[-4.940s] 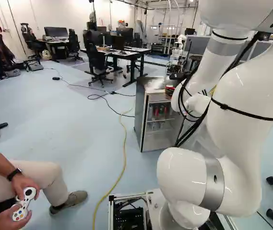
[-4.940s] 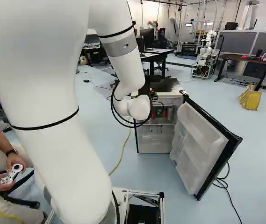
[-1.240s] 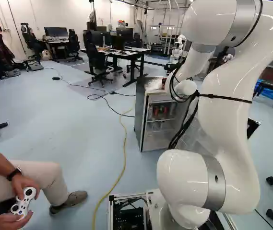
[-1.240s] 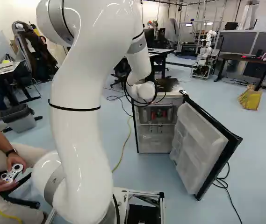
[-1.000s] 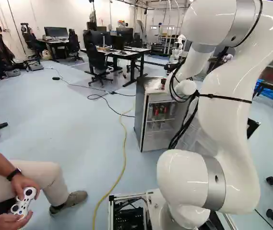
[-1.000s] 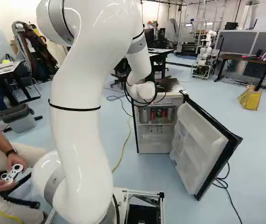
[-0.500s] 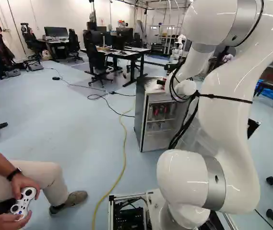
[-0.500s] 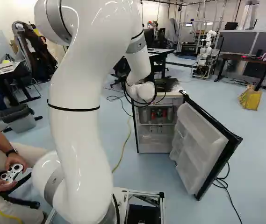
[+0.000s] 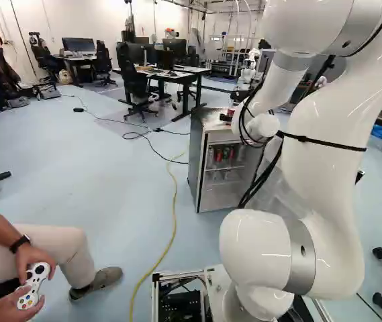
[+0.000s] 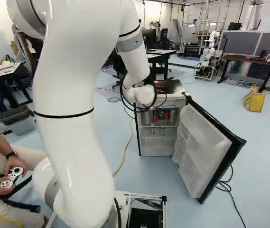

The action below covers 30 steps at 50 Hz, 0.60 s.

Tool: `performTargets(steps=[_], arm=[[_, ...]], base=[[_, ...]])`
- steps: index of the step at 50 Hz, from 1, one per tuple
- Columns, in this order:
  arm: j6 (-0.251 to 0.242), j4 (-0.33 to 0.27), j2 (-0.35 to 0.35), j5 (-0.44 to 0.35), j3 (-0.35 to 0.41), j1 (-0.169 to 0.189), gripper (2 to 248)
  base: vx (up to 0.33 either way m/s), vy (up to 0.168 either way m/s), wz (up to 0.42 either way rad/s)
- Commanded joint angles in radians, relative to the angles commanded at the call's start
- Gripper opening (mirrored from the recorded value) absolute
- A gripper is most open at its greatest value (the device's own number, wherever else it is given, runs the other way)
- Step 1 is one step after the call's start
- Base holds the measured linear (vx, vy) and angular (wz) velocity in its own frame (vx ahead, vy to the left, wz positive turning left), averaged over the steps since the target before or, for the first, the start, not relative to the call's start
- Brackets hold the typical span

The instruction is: Grab a drink from the fridge

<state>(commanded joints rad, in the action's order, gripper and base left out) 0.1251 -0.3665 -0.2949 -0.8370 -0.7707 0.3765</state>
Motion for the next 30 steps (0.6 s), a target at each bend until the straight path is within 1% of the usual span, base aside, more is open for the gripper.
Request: performTargets(steps=[13,30], arm=[[0.000,0.000,0.079,0.006,0.061,0.029,247],[0.000,0.000,0.172,0.051,0.122,0.077,247]], base=[[0.000,0.000,0.000],[0.000,0.000,0.000]])
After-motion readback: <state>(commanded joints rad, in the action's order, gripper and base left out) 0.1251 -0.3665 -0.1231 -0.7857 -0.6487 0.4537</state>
